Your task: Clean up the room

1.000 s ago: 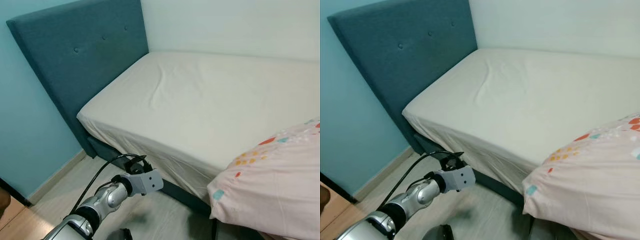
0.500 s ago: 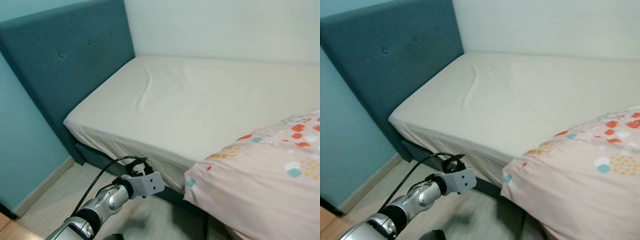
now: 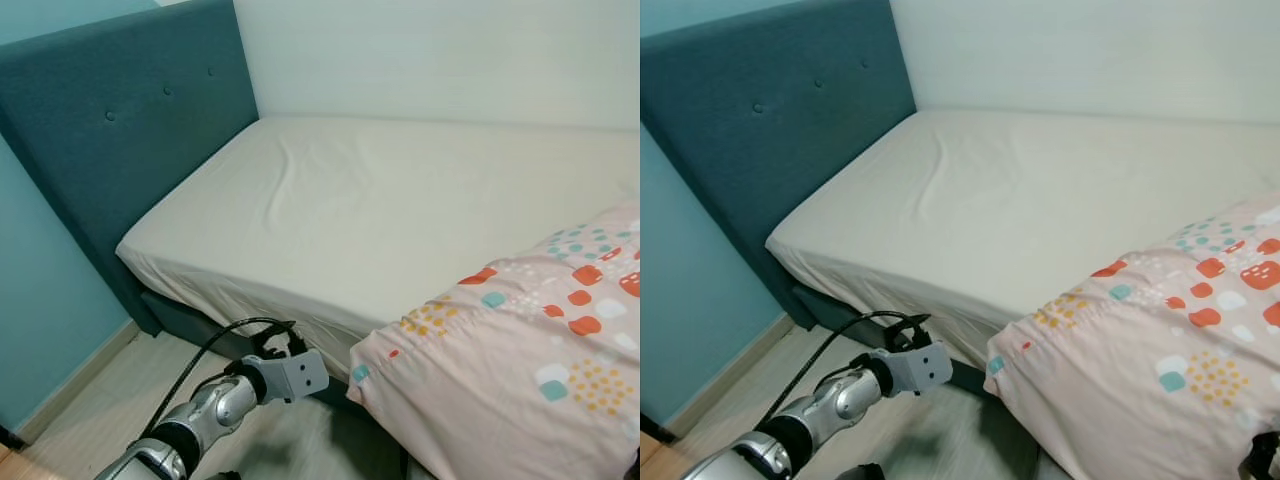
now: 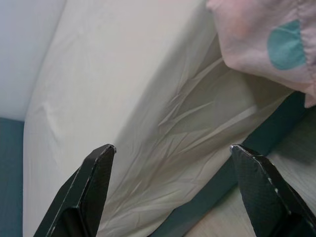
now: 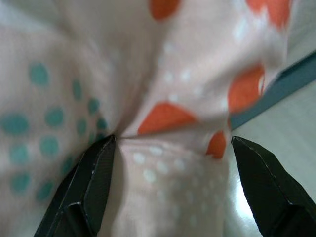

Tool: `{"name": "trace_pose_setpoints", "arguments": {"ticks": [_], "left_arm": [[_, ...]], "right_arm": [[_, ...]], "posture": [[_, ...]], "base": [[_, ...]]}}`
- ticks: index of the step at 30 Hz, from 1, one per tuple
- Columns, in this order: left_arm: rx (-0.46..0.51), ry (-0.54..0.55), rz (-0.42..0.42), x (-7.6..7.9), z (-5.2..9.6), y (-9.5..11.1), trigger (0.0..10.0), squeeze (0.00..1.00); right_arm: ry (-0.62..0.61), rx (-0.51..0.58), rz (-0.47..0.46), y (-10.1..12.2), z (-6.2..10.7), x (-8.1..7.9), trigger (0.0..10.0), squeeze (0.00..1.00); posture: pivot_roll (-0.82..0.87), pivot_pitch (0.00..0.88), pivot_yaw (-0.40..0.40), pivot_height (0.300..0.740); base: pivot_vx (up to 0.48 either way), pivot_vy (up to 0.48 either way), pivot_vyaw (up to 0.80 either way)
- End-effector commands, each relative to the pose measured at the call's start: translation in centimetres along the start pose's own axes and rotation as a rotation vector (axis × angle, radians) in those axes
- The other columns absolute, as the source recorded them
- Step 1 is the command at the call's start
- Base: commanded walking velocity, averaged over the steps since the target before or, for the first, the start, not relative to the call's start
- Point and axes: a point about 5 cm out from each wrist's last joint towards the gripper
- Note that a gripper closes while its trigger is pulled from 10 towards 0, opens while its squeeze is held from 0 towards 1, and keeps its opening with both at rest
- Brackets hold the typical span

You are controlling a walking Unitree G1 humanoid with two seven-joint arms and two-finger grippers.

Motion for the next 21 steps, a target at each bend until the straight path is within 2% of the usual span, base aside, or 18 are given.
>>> {"name": "trace_pose_setpoints", "arguments": {"ticks": [1,5,9,10,11,12,19,21], "left_arm": [[-0.025,-0.03,-0.007,0.4,0.5,-0.6,10.0,0.0],[-0.023,-0.032,-0.009,0.3,0.5,-0.6,10.0,0.0],[-0.03,-0.027,-0.007,0.2,0.6,-0.8,10.0,0.0],[-0.03,-0.026,-0.006,0.2,0.6,-0.8,10.0,0.0],[-0.03,-0.026,-0.006,0.2,0.6,-0.8,10.0,0.0],[-0.03,-0.026,-0.005,0.3,0.6,-0.8,10.0,0.0],[-0.03,-0.027,0.0,0.5,0.7,-0.8,10.0,0.0],[-0.031,-0.028,0.002,0.5,0.7,-0.8,10.0,0.0]], "right_arm": [[0.025,-0.007,-0.044,-0.5,0.3,-0.4,10.0,1.0],[0.04,-0.006,-0.082,-1.3,0.6,-0.3,10.0,1.0],[0.148,0.002,-0.076,-2.3,0.9,-0.7,10.0,1.0],[0.152,0.009,-0.069,-2.6,0.8,-0.4,10.0,0.31],[0.152,0.009,-0.069,-2.6,0.8,-0.4,10.0,0.31],[0.149,0.023,-0.058,-3.0,0.7,0.2,10.0,0.0],[0.141,0.06,-0.056,-4.0,0.1,1.1,10.0,0.0],[0.162,0.086,-0.054,-3.8,-0.4,-0.2,10.0,0.0]], "posture": [[-0.14,0.042,0.138,0.422],[-0.13,0.046,0.145,0.422],[-0.13,0.05,0.147,0.422],[-0.12,0.051,0.147,0.422],[-0.12,0.051,0.147,0.422],[-0.12,0.052,0.148,0.422],[-0.12,0.055,0.15,0.422],[-0.12,0.057,0.153,0.422]], "base": [[0.0,0.0,0.0],[0.0,0.0,0.0],[0.0,0.0,0.0],[0.0,0.0,0.0],[0.0,0.0,0.0],[0.0,0.0,0.0],[0.0,0.0,0.0],[0.0,0.0,0.0]]}}
Point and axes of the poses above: a point about 5 cm out from each wrist's last joint towards the gripper, its own z axis pointing back from the gripper into the wrist, its own y axis along the axis of the wrist's last joint, x = y × z, and after that the axes turned 8 degrees about z, right-handed
